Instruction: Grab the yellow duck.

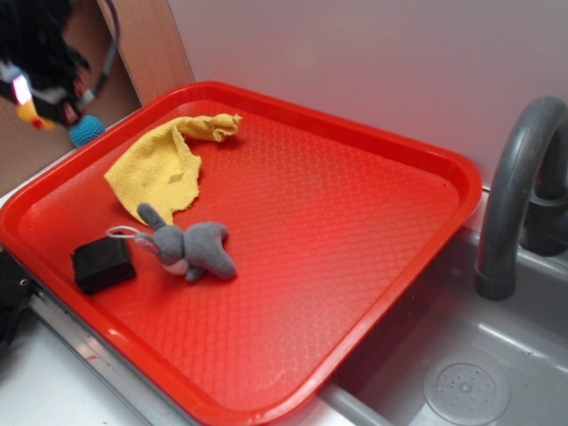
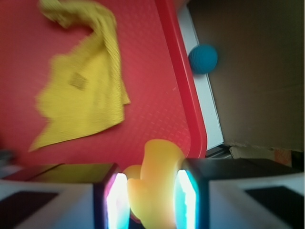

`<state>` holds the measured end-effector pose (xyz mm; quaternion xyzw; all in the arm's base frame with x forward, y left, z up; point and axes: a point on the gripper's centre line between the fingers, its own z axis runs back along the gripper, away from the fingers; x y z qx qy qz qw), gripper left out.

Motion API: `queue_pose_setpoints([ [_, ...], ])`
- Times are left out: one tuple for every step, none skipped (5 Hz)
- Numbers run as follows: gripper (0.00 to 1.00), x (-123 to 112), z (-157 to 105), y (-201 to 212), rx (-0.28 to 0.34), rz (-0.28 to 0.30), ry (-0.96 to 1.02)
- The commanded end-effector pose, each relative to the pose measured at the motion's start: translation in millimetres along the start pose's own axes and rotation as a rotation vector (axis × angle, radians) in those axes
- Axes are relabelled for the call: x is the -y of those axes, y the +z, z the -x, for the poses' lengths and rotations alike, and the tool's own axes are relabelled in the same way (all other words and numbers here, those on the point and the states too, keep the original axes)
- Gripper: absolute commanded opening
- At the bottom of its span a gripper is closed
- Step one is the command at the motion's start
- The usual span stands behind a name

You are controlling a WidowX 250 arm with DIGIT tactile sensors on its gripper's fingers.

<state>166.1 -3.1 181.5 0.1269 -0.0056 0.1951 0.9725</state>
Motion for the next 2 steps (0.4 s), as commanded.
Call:
queue_pose_setpoints([
  [0.0, -23.3, 18.9, 81.1, 0.147, 0.215, -0.125],
  [0.0, -16.4, 23.0, 77.7, 0.219, 0.193, -0.154],
])
